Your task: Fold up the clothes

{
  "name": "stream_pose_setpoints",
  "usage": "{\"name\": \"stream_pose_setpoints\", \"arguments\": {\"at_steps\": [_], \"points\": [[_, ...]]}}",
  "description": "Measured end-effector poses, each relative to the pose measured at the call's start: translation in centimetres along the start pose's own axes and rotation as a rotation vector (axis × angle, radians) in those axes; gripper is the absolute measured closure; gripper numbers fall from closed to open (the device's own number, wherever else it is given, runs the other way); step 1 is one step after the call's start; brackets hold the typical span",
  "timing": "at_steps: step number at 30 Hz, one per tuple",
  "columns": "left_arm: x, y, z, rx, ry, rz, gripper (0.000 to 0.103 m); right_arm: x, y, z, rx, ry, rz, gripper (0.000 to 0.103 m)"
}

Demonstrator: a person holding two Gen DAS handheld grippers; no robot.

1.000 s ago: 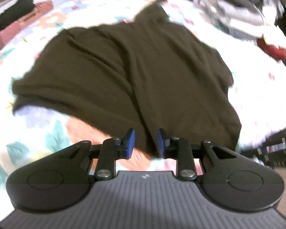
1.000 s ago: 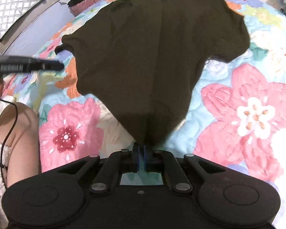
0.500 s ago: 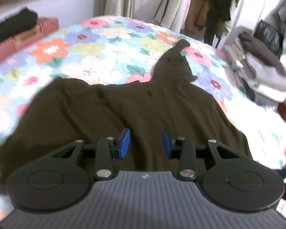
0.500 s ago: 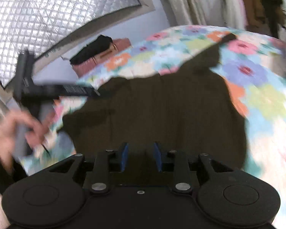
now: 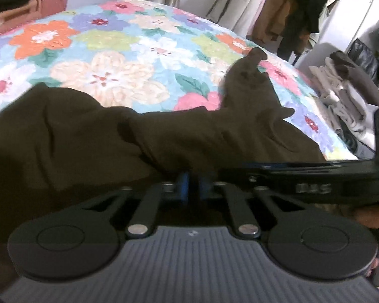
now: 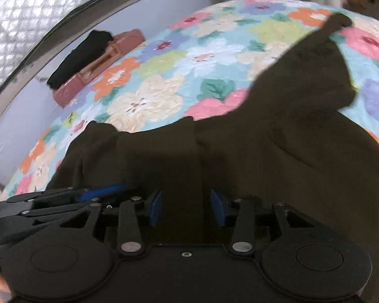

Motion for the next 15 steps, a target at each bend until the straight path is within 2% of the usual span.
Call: {"name": "stream_pose_setpoints", "arguments": {"at_steps": [1, 3, 6, 7, 8, 9, 11, 12, 14, 15], "points": [[0.0, -0.3, 0.0, 0.001, -0.010, -0.022, 0.099, 0.0, 0.5, -0.3, 0.003, -0.012, 0.041, 0.098], [0.1, -0.9, 0.2, -0.012, -0.047, -0.053, 0.099, -0.3, 1.3, 0.6, -0.028, -0.083, 0.083, 0.097], [0.7, -2.5, 2.6, -0.072, -0.175, -0.085, 0.099, -0.8, 1.5, 4.3, -0.089, -0.249, 0.045, 0.097], [0.9, -3.1, 3.0, -0.077, -0.184, -0.100, 0.098, -0.9, 1.4, 5.6, -0.118, -0.302, 0.028, 0.097], [1.2, -3.7, 3.4, -0.082, -0.192, -0.115, 0.098, -1.0, 1.4, 6.2, -0.127, -0.317, 0.023, 0.097], [1.2, -4.1, 2.8, -0.040, -0.167, -0.124, 0.097, -1.2, 1.3, 6.7, -0.135, -0.330, 0.018, 0.097], [0.8, -4.6, 1.6, 0.038, -0.112, -0.153, 0.097, -1.0, 1.0, 5.7, -0.173, -0.277, 0.013, 0.097], [0.2, -4.5, 0.5, 0.075, -0.071, -0.171, 0.095, -1.0, 0.6, 4.9, -0.213, -0.245, 0.013, 0.092], [-0.9, -4.0, -1.5, 0.122, 0.033, -0.175, 0.095, -1.0, -0.2, 3.4, -0.282, -0.173, 0.020, 0.092], [-1.4, -3.8, -2.1, 0.138, 0.062, -0.180, 0.095, -1.1, -0.9, 3.8, -0.284, -0.162, -0.008, 0.091]]}}
Point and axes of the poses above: each gripper's, at about its wrist camera, not at the fingertips, and z roughly against the way its jaws point, y to its left, x to its top, the point moved 1 cm from there along -z, roughly the way its jaws point, and after that the axes turned 9 degrees about -x, right-handed, at the moved point
